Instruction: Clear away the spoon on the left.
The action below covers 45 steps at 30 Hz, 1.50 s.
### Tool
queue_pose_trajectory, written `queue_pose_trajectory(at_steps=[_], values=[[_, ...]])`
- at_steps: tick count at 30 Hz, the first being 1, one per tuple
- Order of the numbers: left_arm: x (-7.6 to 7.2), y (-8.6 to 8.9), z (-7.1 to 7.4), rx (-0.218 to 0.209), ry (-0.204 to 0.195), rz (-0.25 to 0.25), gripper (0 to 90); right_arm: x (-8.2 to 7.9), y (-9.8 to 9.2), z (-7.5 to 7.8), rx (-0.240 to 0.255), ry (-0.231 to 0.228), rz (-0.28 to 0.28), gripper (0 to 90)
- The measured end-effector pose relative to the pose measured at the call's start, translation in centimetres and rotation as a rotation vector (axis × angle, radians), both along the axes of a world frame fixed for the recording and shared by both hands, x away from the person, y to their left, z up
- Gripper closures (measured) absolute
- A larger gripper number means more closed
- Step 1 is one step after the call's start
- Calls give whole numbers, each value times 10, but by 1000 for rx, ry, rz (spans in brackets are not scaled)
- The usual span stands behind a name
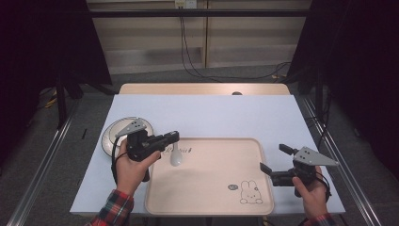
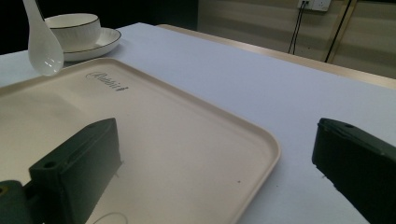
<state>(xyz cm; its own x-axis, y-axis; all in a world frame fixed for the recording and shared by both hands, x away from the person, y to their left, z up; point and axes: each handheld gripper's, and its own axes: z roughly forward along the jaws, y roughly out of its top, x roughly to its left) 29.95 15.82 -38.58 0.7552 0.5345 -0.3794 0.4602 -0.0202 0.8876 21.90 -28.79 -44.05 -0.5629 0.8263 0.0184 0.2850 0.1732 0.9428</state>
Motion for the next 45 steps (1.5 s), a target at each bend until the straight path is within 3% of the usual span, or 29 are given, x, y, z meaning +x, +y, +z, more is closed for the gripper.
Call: queue_pose_trajectory(at_steps=[16, 24, 36, 43, 45], values=[[-17, -3, -18, -20, 50, -57, 855, 0, 1, 0, -3, 5, 6, 7], [-23, -6, -24, 0, 55, -81, 854, 0, 1, 0, -3, 7, 4, 7], [-34, -12, -30, -3, 82, -128, 854, 0, 1, 0, -4, 7, 5, 8], [-34, -13, -37, 9, 102, -144, 854, 0, 1, 0, -5, 7, 0, 8], [-34, -13, -39, -5, 114, -135, 853, 0, 1, 0, -3, 9, 3, 8]])
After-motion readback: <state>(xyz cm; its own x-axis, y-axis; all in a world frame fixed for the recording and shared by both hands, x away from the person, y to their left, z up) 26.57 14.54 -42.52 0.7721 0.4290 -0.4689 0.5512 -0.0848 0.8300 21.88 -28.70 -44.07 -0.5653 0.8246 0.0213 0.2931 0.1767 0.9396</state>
